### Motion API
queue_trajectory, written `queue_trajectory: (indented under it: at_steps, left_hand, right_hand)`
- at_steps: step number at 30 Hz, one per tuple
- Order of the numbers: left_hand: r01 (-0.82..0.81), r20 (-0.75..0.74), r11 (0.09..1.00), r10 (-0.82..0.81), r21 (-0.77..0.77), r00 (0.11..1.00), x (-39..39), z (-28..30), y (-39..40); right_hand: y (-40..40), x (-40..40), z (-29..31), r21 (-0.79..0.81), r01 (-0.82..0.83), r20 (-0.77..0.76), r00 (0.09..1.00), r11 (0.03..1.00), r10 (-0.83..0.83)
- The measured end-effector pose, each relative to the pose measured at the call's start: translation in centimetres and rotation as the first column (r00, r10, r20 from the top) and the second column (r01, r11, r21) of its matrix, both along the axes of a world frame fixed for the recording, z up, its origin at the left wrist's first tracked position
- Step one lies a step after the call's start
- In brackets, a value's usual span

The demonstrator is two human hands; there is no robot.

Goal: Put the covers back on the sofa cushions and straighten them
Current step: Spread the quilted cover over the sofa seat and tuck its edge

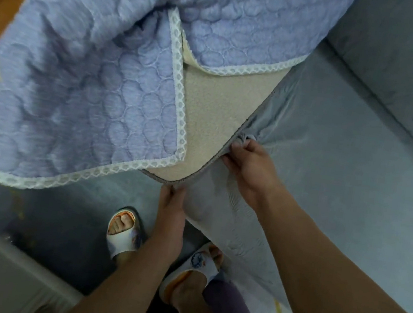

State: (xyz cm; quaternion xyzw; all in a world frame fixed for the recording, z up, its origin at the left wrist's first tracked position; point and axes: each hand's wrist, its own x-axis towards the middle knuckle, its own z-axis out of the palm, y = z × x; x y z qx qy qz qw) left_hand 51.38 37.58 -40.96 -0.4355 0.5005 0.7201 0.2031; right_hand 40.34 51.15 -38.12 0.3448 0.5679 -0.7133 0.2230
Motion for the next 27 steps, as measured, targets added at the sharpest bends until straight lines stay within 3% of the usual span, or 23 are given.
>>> queue_trajectory:
  at_steps: [3,4,6,9,11,14,17,22,24,27]
  left_hand:
    - [0.228,0.007,0.963,-0.230,-0.144,0.973,0.2,-0.1,0.6]
    - [0.264,0.036,0.952,-0.261,-0.158,0.965,-0.1,-0.1,0.6]
    - [0.238,0.083,0.957,-0.227,-0.163,0.970,-0.4,-0.7,0.4]
    - [0.151,0.134,0.973,-0.128,-0.176,0.983,-1.0,-0.4,1.3]
    - [0.199,0.224,0.950,-0.145,-0.242,0.964,-2.0,-0.3,2.0]
    - [0.303,0.278,0.838,-0.189,-0.454,0.942,-3.3,-0.3,2.5]
    - [0.278,0.167,0.691,-0.225,-0.667,0.960,-2.6,-2.2,2.9]
    - [-0.071,-0.110,0.805,0.007,-0.589,0.994,-0.7,-2.1,5.0]
    - [-0.008,-0.138,0.778,-0.101,-0.628,0.985,-0.5,-2.1,4.8]
    - [0.260,0.050,0.664,-0.319,-0.701,0.947,-1.7,-1.6,3.2]
  right_hand:
    - [0.9,-0.6,1.3,0.286,-0.284,-0.035,0.951,0.915,0.306]
    - [2.1,-1.0,1.3,0.453,-0.370,-0.041,0.900,0.811,0.433]
    - [4.8,-2.3,1.0,0.746,-0.430,-0.030,0.741,0.509,0.671]
    - [8.1,-4.6,-0.2,0.848,-0.500,0.074,0.443,0.178,0.893]
    - [9.0,-5.7,-0.8,0.855,-0.517,0.133,0.281,0.033,0.950]
    - [10.0,-7.1,-1.4,0.918,-0.392,0.122,0.123,-0.065,0.985]
    - [10.7,-10.0,-2.1,0.909,-0.344,0.273,0.070,-0.234,0.960]
    - [9.7,-10.7,-3.2,0.874,-0.303,0.424,0.095,-0.380,0.901]
    - [9.4,-10.1,-3.4,0.878,-0.241,0.444,0.092,-0.413,0.891]
    - [7.9,-9.4,-3.0,0.897,-0.159,0.408,-0.055,-0.412,0.911]
